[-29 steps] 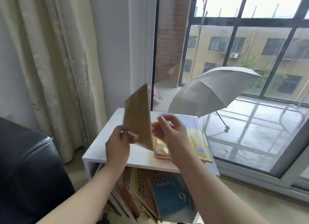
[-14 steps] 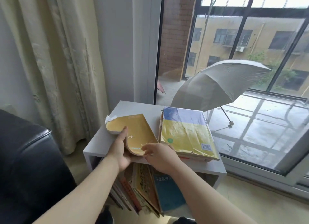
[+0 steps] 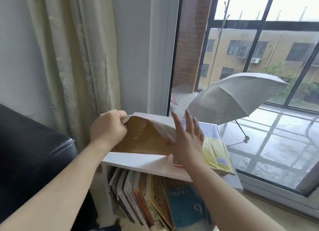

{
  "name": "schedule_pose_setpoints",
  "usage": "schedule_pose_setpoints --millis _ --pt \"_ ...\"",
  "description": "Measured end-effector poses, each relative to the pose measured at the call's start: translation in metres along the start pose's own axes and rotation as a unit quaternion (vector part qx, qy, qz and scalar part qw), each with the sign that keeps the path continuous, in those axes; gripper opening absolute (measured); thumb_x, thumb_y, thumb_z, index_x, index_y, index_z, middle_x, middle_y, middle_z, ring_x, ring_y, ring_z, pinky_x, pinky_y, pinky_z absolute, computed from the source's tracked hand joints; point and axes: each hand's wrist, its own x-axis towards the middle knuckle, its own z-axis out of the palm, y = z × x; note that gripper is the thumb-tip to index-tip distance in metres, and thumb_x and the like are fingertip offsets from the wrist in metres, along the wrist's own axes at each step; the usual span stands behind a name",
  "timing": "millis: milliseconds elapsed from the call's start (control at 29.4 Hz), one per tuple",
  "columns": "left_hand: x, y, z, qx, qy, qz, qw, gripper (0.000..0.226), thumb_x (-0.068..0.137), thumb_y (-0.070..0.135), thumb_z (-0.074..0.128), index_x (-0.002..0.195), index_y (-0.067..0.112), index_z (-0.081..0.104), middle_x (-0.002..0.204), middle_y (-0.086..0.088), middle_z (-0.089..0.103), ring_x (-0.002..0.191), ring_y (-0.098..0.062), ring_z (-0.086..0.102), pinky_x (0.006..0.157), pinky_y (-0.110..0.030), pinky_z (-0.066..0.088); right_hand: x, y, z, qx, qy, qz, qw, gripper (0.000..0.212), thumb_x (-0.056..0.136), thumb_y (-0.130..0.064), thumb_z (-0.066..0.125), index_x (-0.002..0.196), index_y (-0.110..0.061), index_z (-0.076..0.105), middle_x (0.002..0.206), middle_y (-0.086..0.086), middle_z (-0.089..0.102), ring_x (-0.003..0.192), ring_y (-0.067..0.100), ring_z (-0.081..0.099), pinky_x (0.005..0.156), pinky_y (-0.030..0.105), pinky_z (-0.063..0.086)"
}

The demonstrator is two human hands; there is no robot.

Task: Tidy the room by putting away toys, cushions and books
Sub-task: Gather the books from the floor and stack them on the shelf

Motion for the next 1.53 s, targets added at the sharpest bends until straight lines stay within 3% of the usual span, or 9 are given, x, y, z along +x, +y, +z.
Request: schedule_pose_setpoints --millis 68,170,374,543,679,951,1325,1427,1529 --pt "0.005 0.006 -0.01 -0.025 0.043 0.05 0.998 0.037 0.08 0.003 0.052 0.05 0.021 0.039 0.055 0.003 0.042 0.068 -0.03 0.042 0.075 -0.035 0.039 0.004 -0.008 -0.011 0.014 0.035 -0.021 0.999 0.023 0.088 -0.018 0.054 0.107 -0.03 0.047 0.122 0.008 0.049 0.123 0.03 0.039 0.097 0.037 0.028" --pt "0.01 0.003 -0.009 0.044 0.195 0.068 0.977 0.028 0.071 0.007 0.066 0.096 0.02 0.064 0.089 -0.005 0.067 0.095 -0.034 0.059 0.1 -0.056 0.031 0.004 -0.018 -0.023 0.129 -0.001 0.0 0.992 0.016 0.091 -0.016 0.045 0.076 -0.018 0.039 0.076 0.004 0.048 0.076 0.029 0.043 0.064 0.034 0.031" --pt "-0.015 0.008 0.033 0.082 -0.029 0.098 0.991 0.061 0.09 0.048 0.047 0.145 0.037 0.022 0.157 -0.001 0.012 0.146 -0.026 0.004 0.111 -0.06 0.008 0.013 -0.022 -0.01 0.347 -0.05 0.146 0.925 0.029 0.095 -0.024 0.05 0.118 -0.007 0.053 0.103 0.008 0.062 0.101 0.03 0.058 0.085 0.035 0.047" --pt "-0.055 -0.027 0.091 0.185 -0.377 0.052 0.906 0.066 0.092 0.062 0.029 0.148 0.041 0.001 0.159 0.003 -0.011 0.146 -0.026 -0.014 0.114 -0.059 -0.005 -0.006 0.023 0.014 0.054 -0.177 0.152 0.971 0.062 0.095 -0.047 0.037 0.149 -0.024 0.017 0.155 0.003 0.026 0.143 0.026 0.021 0.111 0.044 0.02" --pt "-0.064 -0.038 0.106 0.235 -0.359 0.061 0.901 0.081 0.086 0.069 0.035 0.148 0.04 -0.008 0.159 0.002 -0.014 0.146 -0.028 -0.015 0.113 -0.058 -0.008 -0.026 0.056 0.025 -0.122 -0.22 0.054 0.966 0.088 0.084 -0.06 0.051 0.151 -0.031 0.001 0.16 -0.004 -0.005 0.148 0.023 -0.005 0.116 0.049 0.003" --pt "-0.057 -0.042 0.106 0.225 -0.376 0.049 0.897 0.091 0.082 0.058 0.051 0.149 0.038 -0.007 0.159 0.001 -0.014 0.145 -0.028 -0.015 0.116 -0.054 -0.007 -0.028 0.056 0.016 -0.156 -0.073 -0.018 0.985 0.017 0.095 -0.014 0.04 0.105 -0.021 0.053 0.114 0.0 0.063 0.105 0.026 0.058 0.069 0.029 0.031" --pt "-0.065 -0.015 0.09 0.064 -0.34 0.047 0.937 0.083 0.088 0.057 0.049 0.151 0.03 0.001 0.16 0.004 -0.002 0.147 -0.021 -0.009 0.119 -0.045 0.007 -0.034 0.061 0.001 0.115 -0.042 0.073 0.99 0.018 0.097 -0.022 0.047 0.094 -0.017 0.064 0.085 0.002 0.06 0.081 0.022 0.054 0.062 0.031 0.036" --pt "-0.066 0.002 0.085 -0.125 -0.264 -0.033 0.956 0.064 0.093 0.044 0.049 0.147 0.023 0.022 0.154 0.0 0.025 0.143 -0.022 0.018 0.112 -0.039 0.024 -0.032 0.052 -0.013 0.392 0.055 0.145 0.907 0.017 0.094 -0.02 0.055 0.081 -0.019 0.066 0.078 0.003 0.066 0.076 0.021 0.058 0.066 0.031 0.041" --pt "-0.065 0.019 0.081 -0.278 -0.242 -0.12 0.922 0.056 0.093 0.041 0.05 0.142 0.021 0.032 0.146 -0.002 0.036 0.129 -0.022 0.041 0.105 -0.038 0.037 -0.027 0.043 -0.032 0.673 0.089 0.179 0.712 0.017 0.094 -0.012 0.054 0.081 -0.014 0.065 0.07 0.0 0.069 0.066 0.015 0.063 0.061 0.025 0.048"
